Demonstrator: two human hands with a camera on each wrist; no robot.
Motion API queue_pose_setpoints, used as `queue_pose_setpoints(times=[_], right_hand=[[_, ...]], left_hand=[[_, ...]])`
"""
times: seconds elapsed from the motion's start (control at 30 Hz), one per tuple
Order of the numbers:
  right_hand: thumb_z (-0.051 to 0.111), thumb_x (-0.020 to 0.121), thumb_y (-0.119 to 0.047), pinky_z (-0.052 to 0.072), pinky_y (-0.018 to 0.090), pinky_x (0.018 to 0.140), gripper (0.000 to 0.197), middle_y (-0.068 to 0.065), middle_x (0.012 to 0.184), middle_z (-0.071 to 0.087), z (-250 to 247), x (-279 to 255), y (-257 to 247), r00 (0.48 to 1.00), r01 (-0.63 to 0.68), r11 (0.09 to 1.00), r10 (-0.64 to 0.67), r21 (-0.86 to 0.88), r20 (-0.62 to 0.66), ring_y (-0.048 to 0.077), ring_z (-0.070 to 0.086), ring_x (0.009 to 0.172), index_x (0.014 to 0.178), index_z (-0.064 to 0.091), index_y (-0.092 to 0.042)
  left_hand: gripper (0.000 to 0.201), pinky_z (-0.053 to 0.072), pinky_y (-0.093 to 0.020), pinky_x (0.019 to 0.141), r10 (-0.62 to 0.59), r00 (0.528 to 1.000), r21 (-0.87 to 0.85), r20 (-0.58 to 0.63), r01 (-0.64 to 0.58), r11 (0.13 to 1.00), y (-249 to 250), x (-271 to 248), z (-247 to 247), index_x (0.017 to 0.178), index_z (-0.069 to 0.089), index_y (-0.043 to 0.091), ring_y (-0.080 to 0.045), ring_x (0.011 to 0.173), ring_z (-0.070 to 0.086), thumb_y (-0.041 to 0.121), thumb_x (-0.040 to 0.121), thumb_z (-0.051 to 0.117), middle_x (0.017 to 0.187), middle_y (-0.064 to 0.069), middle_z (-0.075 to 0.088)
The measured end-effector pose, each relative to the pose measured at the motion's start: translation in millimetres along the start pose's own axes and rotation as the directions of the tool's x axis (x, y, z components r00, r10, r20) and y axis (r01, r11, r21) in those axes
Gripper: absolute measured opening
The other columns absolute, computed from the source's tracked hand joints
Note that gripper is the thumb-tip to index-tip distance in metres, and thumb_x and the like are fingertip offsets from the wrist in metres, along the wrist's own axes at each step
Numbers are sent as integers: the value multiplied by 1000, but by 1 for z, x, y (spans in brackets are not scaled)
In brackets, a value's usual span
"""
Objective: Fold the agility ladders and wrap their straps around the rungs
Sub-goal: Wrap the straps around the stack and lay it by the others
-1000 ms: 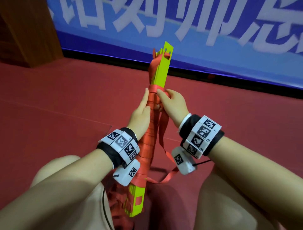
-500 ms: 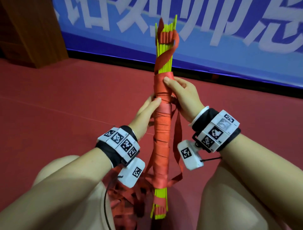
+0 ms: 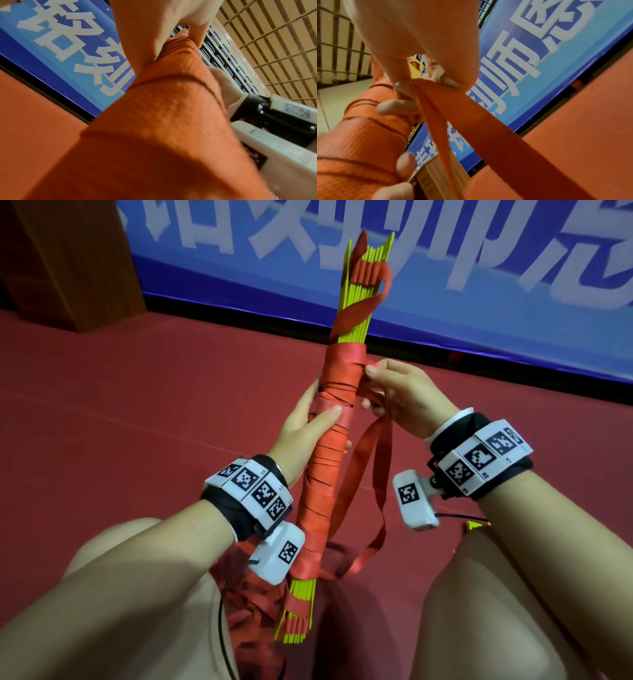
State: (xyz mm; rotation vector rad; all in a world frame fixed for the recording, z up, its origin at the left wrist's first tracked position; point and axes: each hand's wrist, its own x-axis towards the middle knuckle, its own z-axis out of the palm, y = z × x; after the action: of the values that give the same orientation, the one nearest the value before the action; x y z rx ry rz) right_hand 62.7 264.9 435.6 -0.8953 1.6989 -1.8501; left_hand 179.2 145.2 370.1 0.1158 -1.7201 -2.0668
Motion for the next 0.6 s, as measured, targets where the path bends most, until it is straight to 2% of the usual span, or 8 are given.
queue_pose_setpoints(times=[0.1, 0.2, 0.27, 0.33, 0.4, 0.5, 0.53, 0.6], right_hand=[[56, 94, -9, 33, 17, 38, 29, -1, 56, 58, -2, 1, 1, 998, 25, 994, -31, -109, -56, 13, 59, 45, 71, 39, -17], [63, 90, -8, 31, 18, 35, 33, -2, 48, 56, 0, 2, 5, 977, 95, 922, -159, -375, -141, 12, 59, 41, 70, 40, -18], [61, 88, -3, 31, 18, 33, 29, -5, 42, 53, 2, 3, 8, 964, 93, 886, -195, -454, -182, 10, 57, 37, 71, 42, -17], [53, 88, 2, 32, 19, 34, 24, -1, 43, 55, 5, 4, 11, 957, 44, 897, -164, -441, -238, 8, 55, 35, 72, 45, -14], [47, 90, 1, 34, 19, 37, 21, 5, 51, 57, 10, 5, 14, 954, -10, 937, -95, -349, -283, 9, 56, 37, 74, 46, -12], [53, 95, -18, 40, 22, 45, 18, 12, 66, 60, 20, 8, 23, 954, -43, 960, -43, -276, -297, 12, 59, 45, 80, 53, -7], [60, 92, -27, 41, 24, 47, 23, 12, 71, 61, 23, 8, 26, 952, -47, 960, -41, -275, -304, 13, 60, 48, 89, 56, -4], [71, 81, -41, 42, 24, 50, 47, 7, 79, 63, 27, 9, 33, 946, -66, 952, -36, -300, -321, 11, 59, 53, 105, 58, -3]], left_hand=[[55, 56, -38, 65, -11, 1000, 3, -19, 11, 1000, -2, 2, 2, 147, 34, 32, -28, 66, 62, 16, 97, 54, 94, -12, 62], [62, 56, -37, 68, 13, 998, 83, -63, -8, 997, -6, 2, 4, 147, 34, 42, -23, 75, 63, 25, 93, 61, 106, -14, 64], [66, 54, -32, 74, 41, 994, 182, -96, -23, 983, -9, 3, 7, 148, 30, 45, -15, 80, 63, 26, 93, 62, 113, -9, 64], [68, 53, -29, 82, 58, 992, 259, -114, -27, 966, -14, 4, 10, 149, 23, 44, -14, 87, 63, 23, 95, 59, 113, -3, 64], [71, 50, -27, 79, 55, 989, 313, -135, -10, 950, -19, 6, 12, 150, 19, 45, -12, 78, 59, 24, 95, 59, 97, 5, 63], [70, 45, -19, 72, 41, 989, 427, -142, 24, 904, -22, 10, 10, 152, 11, 44, -3, 72, 53, 30, 98, 53, 86, 15, 56], [67, 44, -19, 78, 22, 990, 451, -137, 43, 892, -22, 11, 10, 152, 8, 45, -4, 82, 54, 34, 99, 48, 96, 14, 56], [66, 36, -34, 104, -13, 993, 472, -115, 66, 879, -22, 9, 10, 151, 3, 47, -20, 122, 48, 40, 92, 31, 134, -2, 51]])
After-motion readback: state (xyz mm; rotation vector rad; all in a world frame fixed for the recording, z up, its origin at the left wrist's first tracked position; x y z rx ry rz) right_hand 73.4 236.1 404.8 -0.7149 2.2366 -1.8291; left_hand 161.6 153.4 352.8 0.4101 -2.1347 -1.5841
